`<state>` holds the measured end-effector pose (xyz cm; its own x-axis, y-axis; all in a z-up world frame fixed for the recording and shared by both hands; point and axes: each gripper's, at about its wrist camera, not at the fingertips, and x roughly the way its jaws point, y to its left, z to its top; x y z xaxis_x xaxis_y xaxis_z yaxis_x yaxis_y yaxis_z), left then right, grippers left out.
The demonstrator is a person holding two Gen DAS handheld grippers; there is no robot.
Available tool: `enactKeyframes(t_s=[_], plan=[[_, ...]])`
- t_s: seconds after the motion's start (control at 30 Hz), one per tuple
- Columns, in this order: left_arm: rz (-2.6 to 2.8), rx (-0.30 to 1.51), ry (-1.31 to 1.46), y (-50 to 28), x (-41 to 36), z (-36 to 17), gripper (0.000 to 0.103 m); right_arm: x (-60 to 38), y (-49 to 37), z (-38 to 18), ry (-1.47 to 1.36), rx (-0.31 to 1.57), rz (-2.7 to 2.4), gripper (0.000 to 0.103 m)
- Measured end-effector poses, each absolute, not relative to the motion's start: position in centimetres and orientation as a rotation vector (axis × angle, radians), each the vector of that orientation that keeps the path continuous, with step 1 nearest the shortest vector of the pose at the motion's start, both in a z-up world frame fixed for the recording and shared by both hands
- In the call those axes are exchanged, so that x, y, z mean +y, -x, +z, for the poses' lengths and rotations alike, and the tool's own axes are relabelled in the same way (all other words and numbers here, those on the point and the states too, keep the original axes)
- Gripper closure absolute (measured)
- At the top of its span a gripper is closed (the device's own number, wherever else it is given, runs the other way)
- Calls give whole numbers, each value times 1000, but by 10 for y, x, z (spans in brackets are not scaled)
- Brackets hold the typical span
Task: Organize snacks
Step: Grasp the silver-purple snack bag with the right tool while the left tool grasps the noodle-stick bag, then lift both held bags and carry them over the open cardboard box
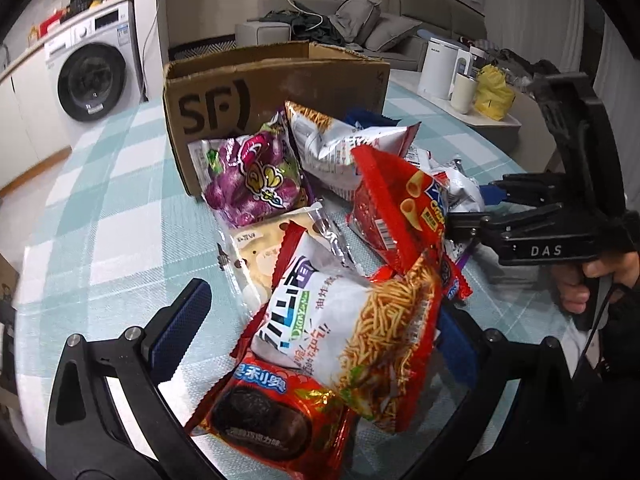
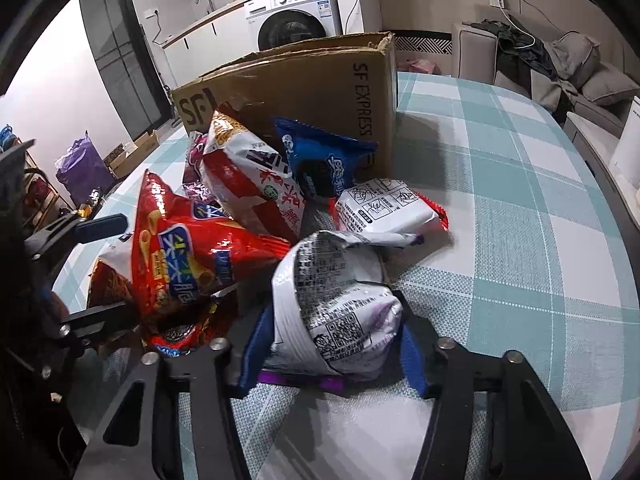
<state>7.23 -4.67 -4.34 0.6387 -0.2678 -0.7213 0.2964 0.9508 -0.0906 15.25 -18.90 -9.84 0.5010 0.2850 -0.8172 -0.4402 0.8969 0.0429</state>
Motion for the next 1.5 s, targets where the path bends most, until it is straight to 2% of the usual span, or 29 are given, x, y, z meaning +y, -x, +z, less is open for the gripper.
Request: enactKeyframes(t_s=[0.1,0.2,0.27,0.47,0.5,0.63,1.1,1.5], plan=[[-336,837,-11,-79,-45,-48,7,-192,-146,-98,175,946,452,51],[-372,853,9,-84,-45,-53,20,-195,-142,-97,172,942,458,52],[-379,845,7,-84,-46,-53,25,-198,-140,-97,171,939,455,53],[-403,824,12,-80,-48,-50,37,-202,-131,-92,163,926,435,54],[-409,815,18,-77,-48,-49,44,-203,-129,-91,165,922,432,54],[-404,800,60,-70,-42,-43,48,-206,-124,-86,152,907,421,55],[-336,684,80,-51,-24,-10,50,-217,-95,-55,129,809,404,55],[-176,552,87,-50,2,34,50,-212,-82,0,123,634,423,55]])
